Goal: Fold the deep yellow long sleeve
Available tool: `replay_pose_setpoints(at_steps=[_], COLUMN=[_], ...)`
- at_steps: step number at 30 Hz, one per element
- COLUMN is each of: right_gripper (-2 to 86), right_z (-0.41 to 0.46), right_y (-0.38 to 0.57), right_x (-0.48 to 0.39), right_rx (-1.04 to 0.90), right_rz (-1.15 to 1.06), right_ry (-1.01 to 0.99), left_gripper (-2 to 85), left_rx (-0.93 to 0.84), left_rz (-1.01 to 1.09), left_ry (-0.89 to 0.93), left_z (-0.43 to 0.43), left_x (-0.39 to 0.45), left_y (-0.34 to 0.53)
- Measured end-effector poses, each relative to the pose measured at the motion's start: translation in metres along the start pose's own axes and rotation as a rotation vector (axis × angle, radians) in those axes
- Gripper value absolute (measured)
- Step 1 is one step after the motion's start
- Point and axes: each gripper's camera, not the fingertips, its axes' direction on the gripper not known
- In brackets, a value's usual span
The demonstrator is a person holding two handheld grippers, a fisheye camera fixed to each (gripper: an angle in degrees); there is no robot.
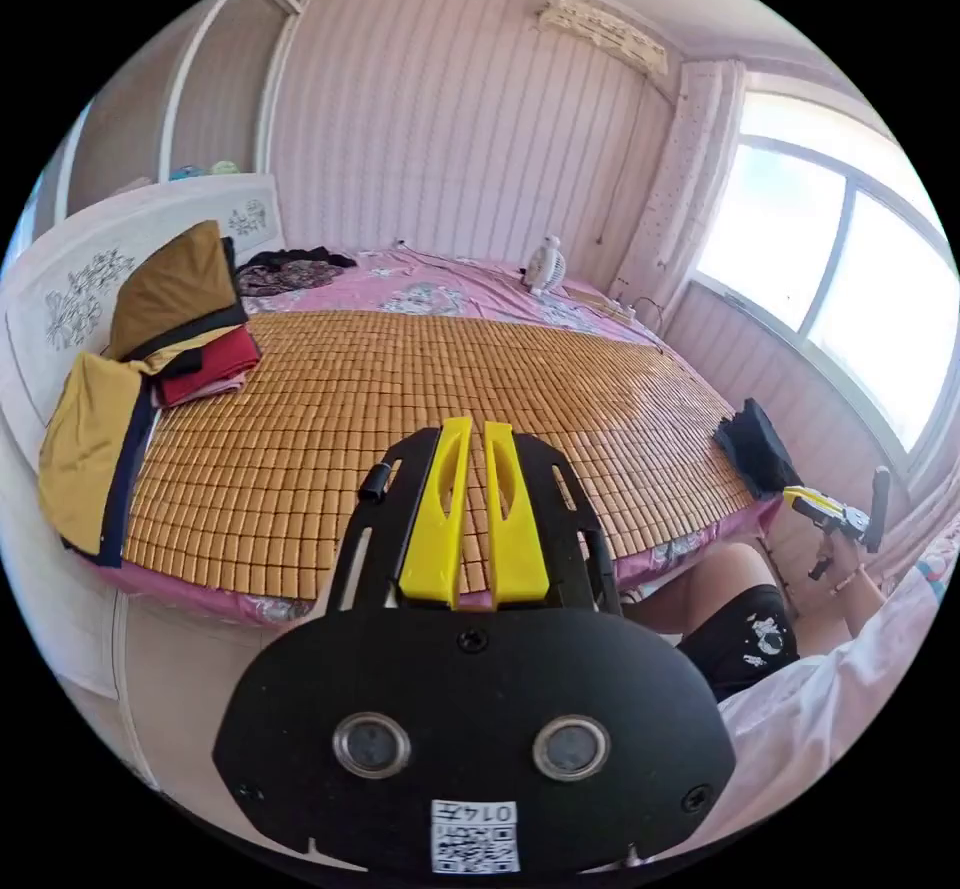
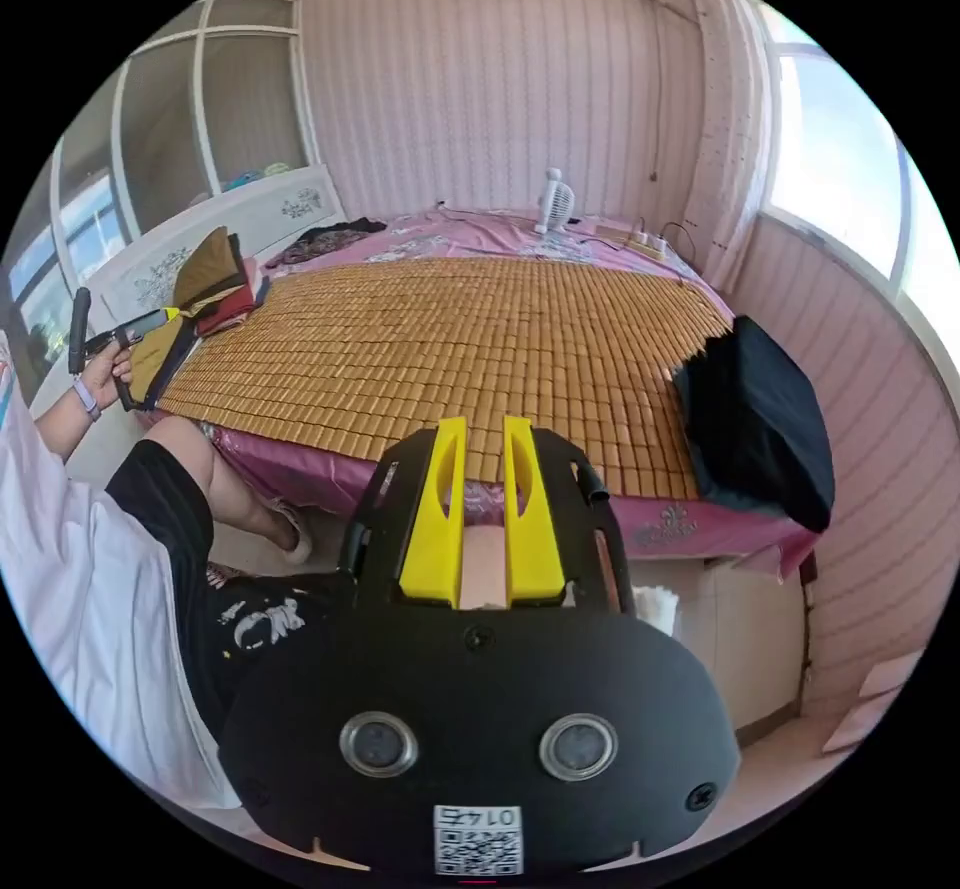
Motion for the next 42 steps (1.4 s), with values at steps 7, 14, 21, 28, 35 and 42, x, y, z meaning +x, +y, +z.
replay_pose_setpoints(at_steps=[7,14,21,28,35,42], right_gripper=[6.1,8.1,14.3,16.1,12.5,3.6], right_z=[0.105,0.223,0.363,0.482,0.555,0.498], right_y=[-0.079,-0.139,-0.21,-0.266,-0.296,-0.338], right_x=[-0.181,-0.361,-0.533,-0.696,-0.761,-0.713], right_rx=[-0.056,-0.168,-0.203,-0.261,-0.422,-0.313], right_rz=[-0.44,-0.691,-0.709,-0.612,-0.523,-0.635], right_ry=[-0.28,-0.585,-0.708,-0.835,-0.813,-1.111], left_gripper=[6.7,8.5,11.1,13.9,4.9,1.3], left_rx=[0.104,0.149,0.293,0.298,0.13,0.31], left_rz=[-0.322,-0.569,-0.71,-0.776,-0.709,-0.428], left_ry=[-0.241,-0.373,-0.395,-0.459,-0.428,-0.421], left_z=[-0.101,-0.137,-0.116,-0.065,-0.024,-0.07], left_x=[-0.149,-0.269,-0.371,-0.437,-0.465,-0.408], left_y=[0.138,0.239,0.278,0.272,0.253,0.2])
